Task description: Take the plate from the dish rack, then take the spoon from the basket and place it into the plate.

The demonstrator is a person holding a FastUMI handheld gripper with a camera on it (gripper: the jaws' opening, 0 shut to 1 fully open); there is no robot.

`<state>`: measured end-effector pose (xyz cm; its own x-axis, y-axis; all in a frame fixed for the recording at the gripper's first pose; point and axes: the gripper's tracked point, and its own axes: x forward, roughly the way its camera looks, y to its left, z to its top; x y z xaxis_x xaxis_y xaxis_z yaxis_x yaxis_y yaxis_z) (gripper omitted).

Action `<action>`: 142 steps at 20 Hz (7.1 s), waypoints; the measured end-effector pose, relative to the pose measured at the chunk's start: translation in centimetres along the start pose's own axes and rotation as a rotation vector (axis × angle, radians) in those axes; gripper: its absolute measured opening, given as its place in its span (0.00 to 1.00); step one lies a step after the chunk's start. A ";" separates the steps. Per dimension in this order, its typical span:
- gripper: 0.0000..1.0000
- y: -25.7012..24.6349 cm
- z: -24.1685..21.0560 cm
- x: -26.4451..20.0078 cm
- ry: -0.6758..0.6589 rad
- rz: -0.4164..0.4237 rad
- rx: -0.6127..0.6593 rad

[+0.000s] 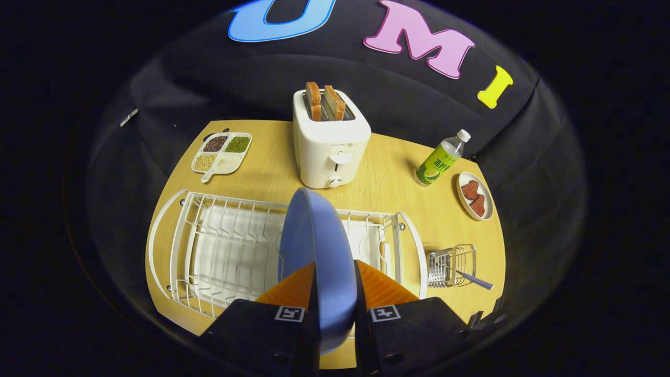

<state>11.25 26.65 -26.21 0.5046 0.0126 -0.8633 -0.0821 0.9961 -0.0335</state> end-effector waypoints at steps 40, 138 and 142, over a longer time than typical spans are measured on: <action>0.30 -18.1 -30.3 -1.2 0.054 0.613 0.608; 0.16 -17.7 -35.4 -1.0 0.039 0.462 0.024; 0.20 -17.6 -35.5 -0.6 0.046 0.445 0.026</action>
<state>-18.14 5.97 -43.01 0.3863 0.4372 -0.8122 -0.2604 0.8964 0.3587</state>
